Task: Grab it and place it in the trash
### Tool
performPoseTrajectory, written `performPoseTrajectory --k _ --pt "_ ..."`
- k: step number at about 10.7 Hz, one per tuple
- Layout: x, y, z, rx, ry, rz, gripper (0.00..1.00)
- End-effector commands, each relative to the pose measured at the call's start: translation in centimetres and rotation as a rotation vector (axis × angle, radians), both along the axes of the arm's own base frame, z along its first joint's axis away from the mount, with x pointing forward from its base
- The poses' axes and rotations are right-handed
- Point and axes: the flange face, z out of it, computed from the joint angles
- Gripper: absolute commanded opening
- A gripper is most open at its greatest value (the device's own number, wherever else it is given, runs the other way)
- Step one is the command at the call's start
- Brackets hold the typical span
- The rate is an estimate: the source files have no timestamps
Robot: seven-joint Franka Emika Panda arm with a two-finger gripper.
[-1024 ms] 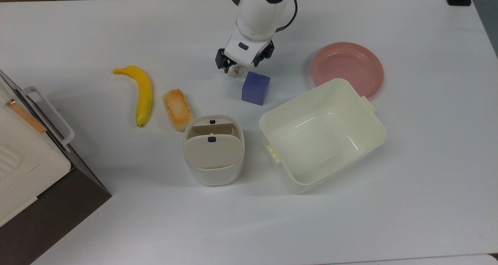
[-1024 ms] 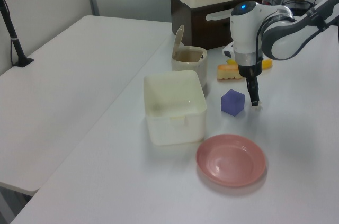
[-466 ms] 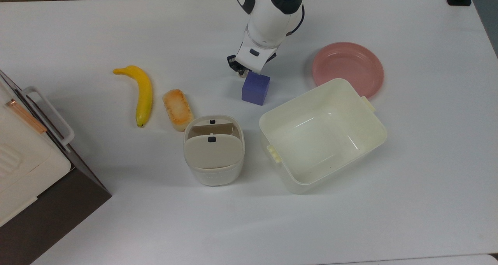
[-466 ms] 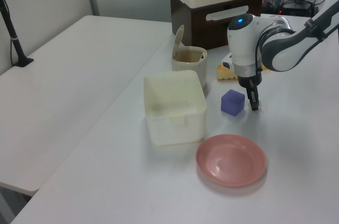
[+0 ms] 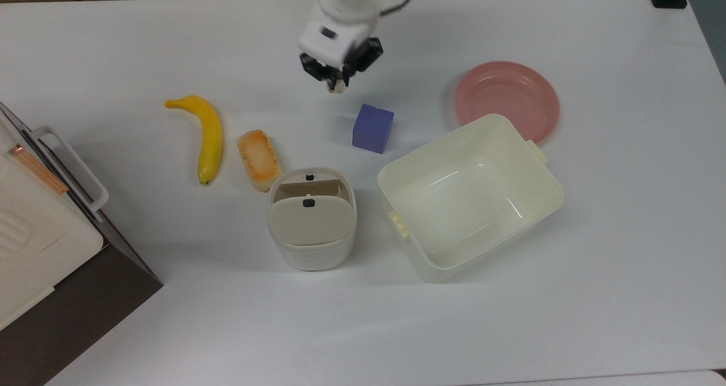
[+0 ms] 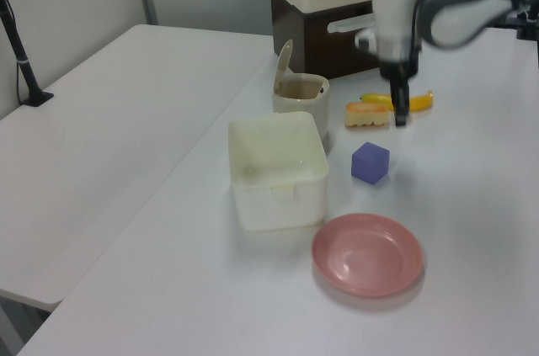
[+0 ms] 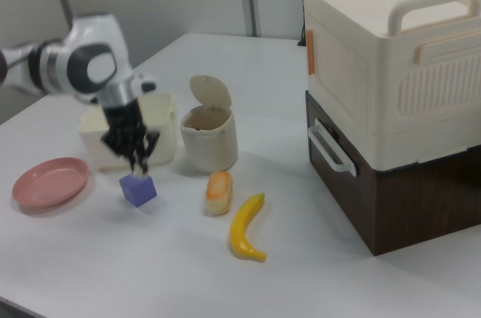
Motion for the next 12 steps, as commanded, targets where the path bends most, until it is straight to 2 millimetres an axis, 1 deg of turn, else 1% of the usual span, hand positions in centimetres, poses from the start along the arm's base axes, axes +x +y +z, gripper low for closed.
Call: performPoseTrajectory --k 1,2,3,4,6,7,8,9,10,11,12 --pt "4.2 -4.2 7.2 0.117 -0.124 -0.127 0.01" --pt "6.2 -5.5 8.5 0.171 -0.177 -0.225 0.01" --pt "8.1 -6.0 9.2 0.201 -0.235 -0.305 0.01" --pt "9.7 -6.0 9.2 0.211 -0.301 -0.393 0.04" --pt "12.1 -5.3 7.7 0.232 -0.406 -0.537 0.06" --pt "12.6 -5.1 6.5 0.23 -0.412 -0.576 0.07" --pt "13.5 -4.7 6.1 0.229 -0.42 -0.579 0.23" --pt "14.3 -3.9 5.4 0.228 -0.418 -0.576 0.64" --pt "14.9 -4.2 5.7 0.235 -0.431 -0.638 1.0" --pt "15.3 -4.7 6.3 0.229 -0.45 -0.666 1.0" --pt "15.2 -5.1 6.5 0.216 -0.456 -0.662 1.0"
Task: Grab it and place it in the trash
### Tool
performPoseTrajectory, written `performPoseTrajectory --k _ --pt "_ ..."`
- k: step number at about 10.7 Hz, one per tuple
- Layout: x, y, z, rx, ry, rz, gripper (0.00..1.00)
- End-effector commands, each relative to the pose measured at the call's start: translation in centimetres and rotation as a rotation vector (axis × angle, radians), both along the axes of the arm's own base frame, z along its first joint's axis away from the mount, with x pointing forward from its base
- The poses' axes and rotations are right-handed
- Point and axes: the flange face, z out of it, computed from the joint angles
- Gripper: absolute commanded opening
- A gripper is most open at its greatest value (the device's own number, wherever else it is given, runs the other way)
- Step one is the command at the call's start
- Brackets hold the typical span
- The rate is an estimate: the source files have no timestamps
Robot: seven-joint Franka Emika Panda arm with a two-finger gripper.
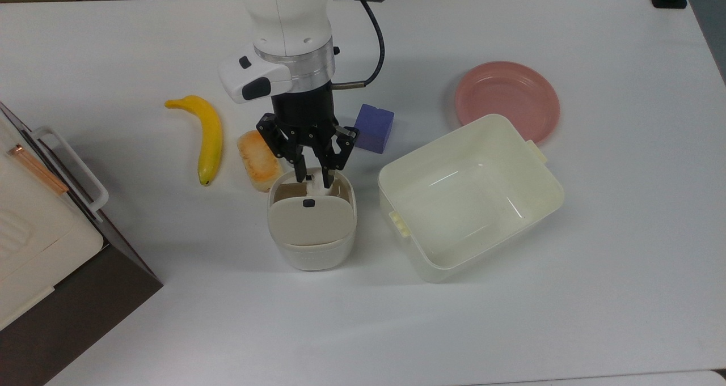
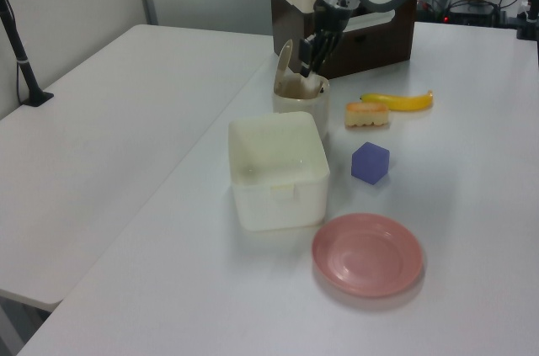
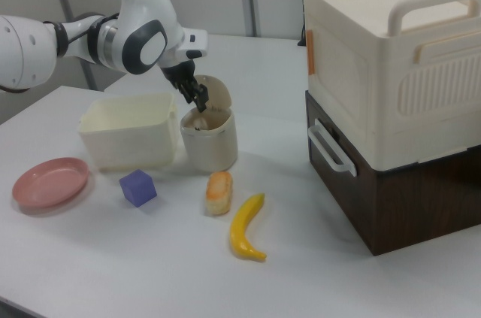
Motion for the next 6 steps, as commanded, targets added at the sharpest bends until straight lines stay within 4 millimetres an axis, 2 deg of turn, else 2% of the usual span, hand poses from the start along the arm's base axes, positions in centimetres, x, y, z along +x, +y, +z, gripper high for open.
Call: performPoseTrajectory --k 1,2,3,4,6 --pt "0.7 -0.6 1.7 -0.028 -0.032 -0.037 1.0" --pt "0.3 -1.0 2.6 -0.05 -0.032 -0.027 1.0" --pt "-1.2 -1.9 4.0 -0.089 0.005 0.043 1.0" --pt "-3.0 -3.1 4.7 -0.115 0.112 0.178 1.0" --pt "-6.4 -6.3 7.4 -0.119 0.252 0.311 1.0"
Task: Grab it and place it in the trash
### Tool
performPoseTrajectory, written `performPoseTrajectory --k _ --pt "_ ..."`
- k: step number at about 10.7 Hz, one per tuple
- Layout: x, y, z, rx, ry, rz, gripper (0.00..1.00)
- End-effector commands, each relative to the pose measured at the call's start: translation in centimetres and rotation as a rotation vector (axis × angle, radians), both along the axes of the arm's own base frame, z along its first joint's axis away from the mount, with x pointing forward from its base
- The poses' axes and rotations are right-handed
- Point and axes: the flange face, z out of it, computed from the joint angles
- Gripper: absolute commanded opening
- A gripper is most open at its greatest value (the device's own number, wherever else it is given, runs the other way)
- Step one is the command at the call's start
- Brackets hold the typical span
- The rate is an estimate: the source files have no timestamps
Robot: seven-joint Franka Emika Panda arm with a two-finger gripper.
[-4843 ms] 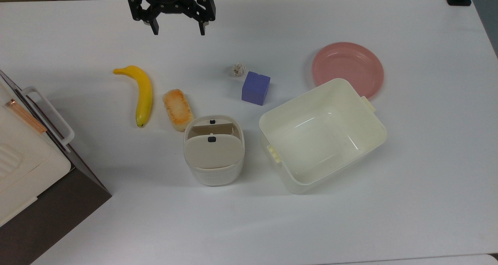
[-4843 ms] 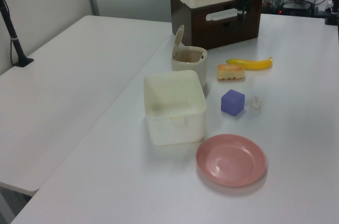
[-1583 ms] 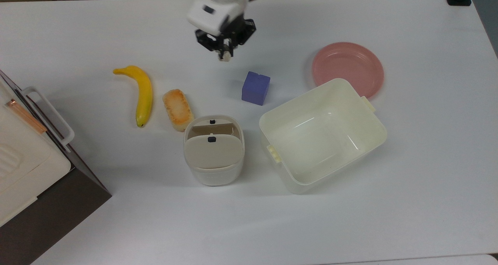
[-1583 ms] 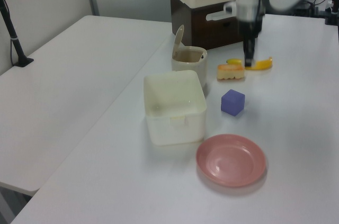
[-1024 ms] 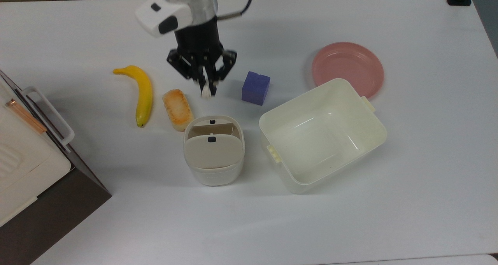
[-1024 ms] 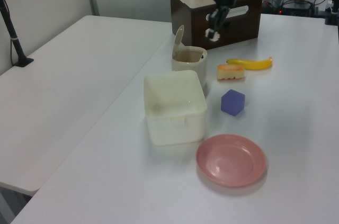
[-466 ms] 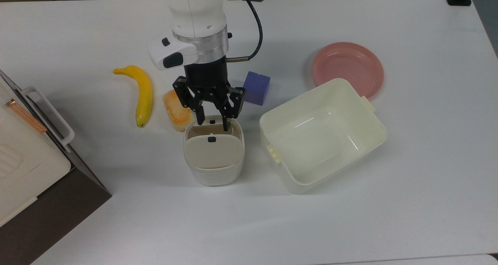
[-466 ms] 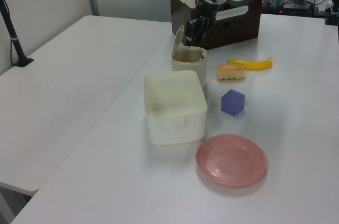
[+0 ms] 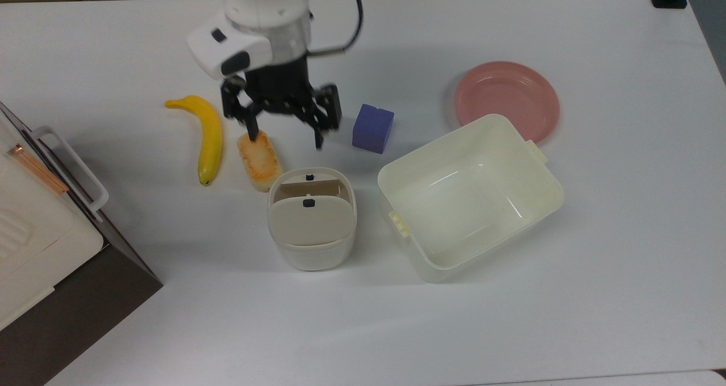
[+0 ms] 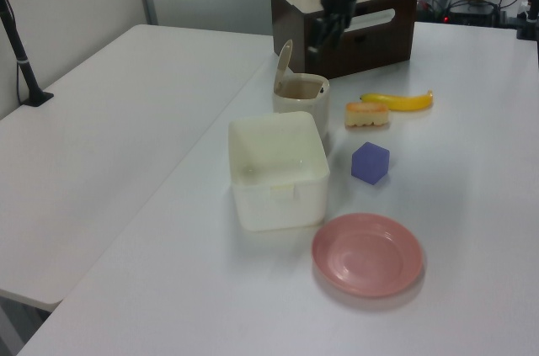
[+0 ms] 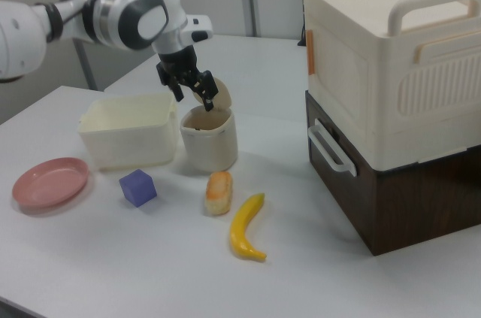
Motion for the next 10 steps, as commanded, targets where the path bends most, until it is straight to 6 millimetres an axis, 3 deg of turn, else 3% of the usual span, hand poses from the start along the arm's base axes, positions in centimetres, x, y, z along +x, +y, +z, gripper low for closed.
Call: performPoseTrajectory --k 1,2,6,10 --pt "-5.9 -4.2 5.4 -0.001 0.158 0.13 1.0" --pt "-7.2 -4.4 6.2 0.008 0.186 0.128 1.0" --pt "-8.3 -5.2 6.2 0.021 0.258 0.102 1.0" --pt "-8.1 -5.1 6.5 0.029 0.243 0.105 1.0"
